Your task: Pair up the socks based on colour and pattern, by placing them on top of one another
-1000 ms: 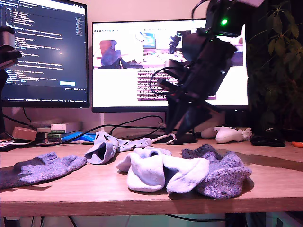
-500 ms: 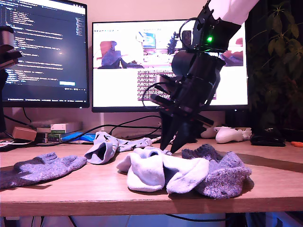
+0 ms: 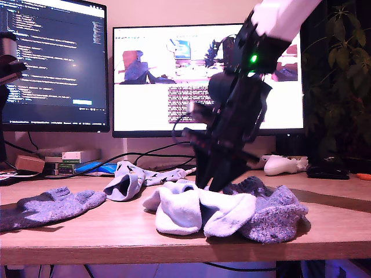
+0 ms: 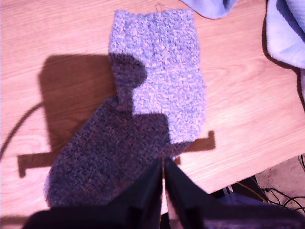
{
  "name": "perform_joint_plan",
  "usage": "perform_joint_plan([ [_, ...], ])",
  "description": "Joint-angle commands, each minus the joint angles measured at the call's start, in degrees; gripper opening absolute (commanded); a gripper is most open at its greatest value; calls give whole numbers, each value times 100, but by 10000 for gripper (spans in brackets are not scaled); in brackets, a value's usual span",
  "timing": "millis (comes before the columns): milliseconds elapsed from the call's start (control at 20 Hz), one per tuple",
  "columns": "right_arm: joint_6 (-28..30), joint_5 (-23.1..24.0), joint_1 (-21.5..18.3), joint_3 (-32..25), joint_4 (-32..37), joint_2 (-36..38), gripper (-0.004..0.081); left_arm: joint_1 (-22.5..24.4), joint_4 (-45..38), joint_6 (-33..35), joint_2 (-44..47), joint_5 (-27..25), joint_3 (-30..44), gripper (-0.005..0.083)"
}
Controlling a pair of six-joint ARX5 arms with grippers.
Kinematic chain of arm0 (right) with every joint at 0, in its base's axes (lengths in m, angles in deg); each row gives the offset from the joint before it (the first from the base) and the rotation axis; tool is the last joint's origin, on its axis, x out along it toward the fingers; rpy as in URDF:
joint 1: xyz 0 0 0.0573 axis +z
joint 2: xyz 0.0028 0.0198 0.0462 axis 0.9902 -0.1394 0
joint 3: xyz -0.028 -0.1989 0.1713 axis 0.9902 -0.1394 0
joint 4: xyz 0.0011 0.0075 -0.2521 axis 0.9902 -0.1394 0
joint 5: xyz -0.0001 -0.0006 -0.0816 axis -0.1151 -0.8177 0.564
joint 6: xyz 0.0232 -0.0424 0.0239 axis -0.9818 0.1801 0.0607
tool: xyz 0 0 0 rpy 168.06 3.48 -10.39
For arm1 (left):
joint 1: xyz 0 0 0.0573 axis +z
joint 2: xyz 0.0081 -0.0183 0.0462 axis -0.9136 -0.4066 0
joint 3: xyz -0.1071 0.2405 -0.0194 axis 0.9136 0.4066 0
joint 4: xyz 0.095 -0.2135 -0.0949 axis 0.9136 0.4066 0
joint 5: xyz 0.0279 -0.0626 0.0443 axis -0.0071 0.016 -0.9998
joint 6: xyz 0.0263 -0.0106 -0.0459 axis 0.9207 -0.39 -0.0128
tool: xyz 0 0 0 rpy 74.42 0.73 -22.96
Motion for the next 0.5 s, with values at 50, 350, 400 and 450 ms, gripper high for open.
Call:
perform_joint_plan([
  [50,13,0,52,28,2,-109,179,20,-9,-11,46,22,87,-24],
  [350,0,-7,98,326,-236,-107,-13,20,-37,-11,46,22,87,-24],
  [400,2,-7,111,483,-391,-107,-13,20,-48,-11,46,22,87,-24],
  [450,0,-9,129,645,-487,-105,-13,20,-52,-11,46,22,87,-24],
])
